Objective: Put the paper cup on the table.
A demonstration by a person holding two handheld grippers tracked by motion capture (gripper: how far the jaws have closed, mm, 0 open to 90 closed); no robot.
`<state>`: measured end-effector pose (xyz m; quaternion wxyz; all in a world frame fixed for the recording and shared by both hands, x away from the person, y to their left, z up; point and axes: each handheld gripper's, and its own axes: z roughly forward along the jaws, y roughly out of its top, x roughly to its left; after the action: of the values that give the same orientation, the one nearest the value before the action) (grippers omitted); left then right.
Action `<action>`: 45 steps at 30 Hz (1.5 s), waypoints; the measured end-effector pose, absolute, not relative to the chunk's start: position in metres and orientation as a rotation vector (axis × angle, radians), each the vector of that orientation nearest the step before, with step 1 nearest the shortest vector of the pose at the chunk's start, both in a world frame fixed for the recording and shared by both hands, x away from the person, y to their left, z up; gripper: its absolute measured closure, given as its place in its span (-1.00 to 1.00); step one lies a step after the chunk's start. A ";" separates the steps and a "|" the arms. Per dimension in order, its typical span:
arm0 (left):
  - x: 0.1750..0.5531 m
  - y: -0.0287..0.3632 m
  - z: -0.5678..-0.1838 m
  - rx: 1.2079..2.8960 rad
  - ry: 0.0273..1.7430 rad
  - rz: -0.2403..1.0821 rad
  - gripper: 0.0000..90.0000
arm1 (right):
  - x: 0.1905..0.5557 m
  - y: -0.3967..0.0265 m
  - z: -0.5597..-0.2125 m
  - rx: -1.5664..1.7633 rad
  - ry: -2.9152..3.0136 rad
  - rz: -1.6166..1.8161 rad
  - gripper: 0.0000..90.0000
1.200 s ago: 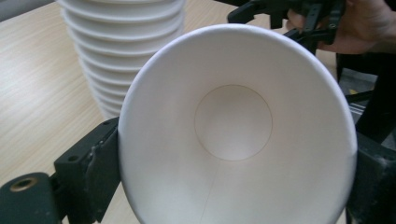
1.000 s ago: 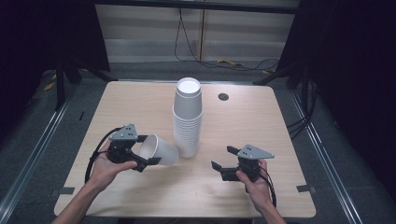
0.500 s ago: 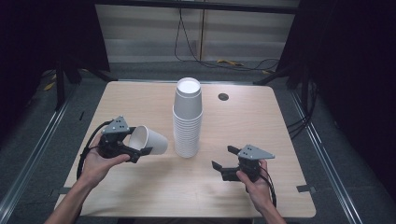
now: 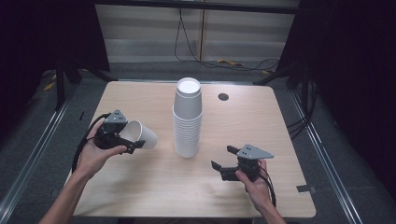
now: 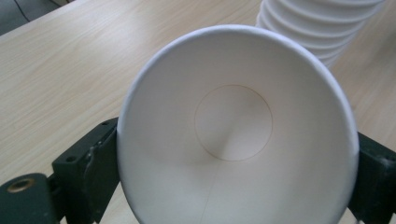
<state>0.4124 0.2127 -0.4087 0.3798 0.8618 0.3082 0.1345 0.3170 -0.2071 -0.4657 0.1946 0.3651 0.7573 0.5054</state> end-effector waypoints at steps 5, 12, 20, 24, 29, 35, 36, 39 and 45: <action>0.422 0.211 -0.413 2.246 0.837 0.361 -0.82 | 0.318 -0.206 -0.467 1.015 2.127 1.418 -0.70; 0.434 0.208 -0.423 2.362 0.878 0.382 -0.82 | 0.318 -0.204 -0.468 1.011 2.137 1.408 -0.70; 0.448 0.206 -0.429 2.424 0.895 0.405 -0.83 | 0.319 -0.202 -0.469 1.015 2.154 1.410 -0.69; 0.454 0.202 -0.430 2.443 0.916 0.400 -0.84 | 0.320 -0.202 -0.470 1.005 2.157 1.407 -0.69; 0.454 0.198 -0.432 2.437 0.912 0.429 -0.85 | 0.320 -0.202 -0.470 0.999 2.160 1.393 -0.69; 0.459 0.194 -0.435 2.417 0.912 0.440 -0.87 | 0.319 -0.202 -0.469 1.008 2.151 1.399 -0.69; 0.459 0.193 -0.436 2.412 0.908 0.445 -0.88 | 0.319 -0.202 -0.469 1.010 2.151 1.395 -0.69; 0.459 0.190 -0.439 2.388 0.923 0.467 -0.88 | 0.320 -0.201 -0.470 1.003 2.157 1.400 -0.69; 0.460 0.188 -0.444 2.354 0.930 0.494 -0.88 | 0.320 -0.200 -0.470 1.004 2.160 1.401 -0.69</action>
<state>0.4598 0.1878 -0.4439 0.2775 0.8770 0.3463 0.1841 0.3197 -0.2003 -0.4702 0.1879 0.3567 0.7678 0.4979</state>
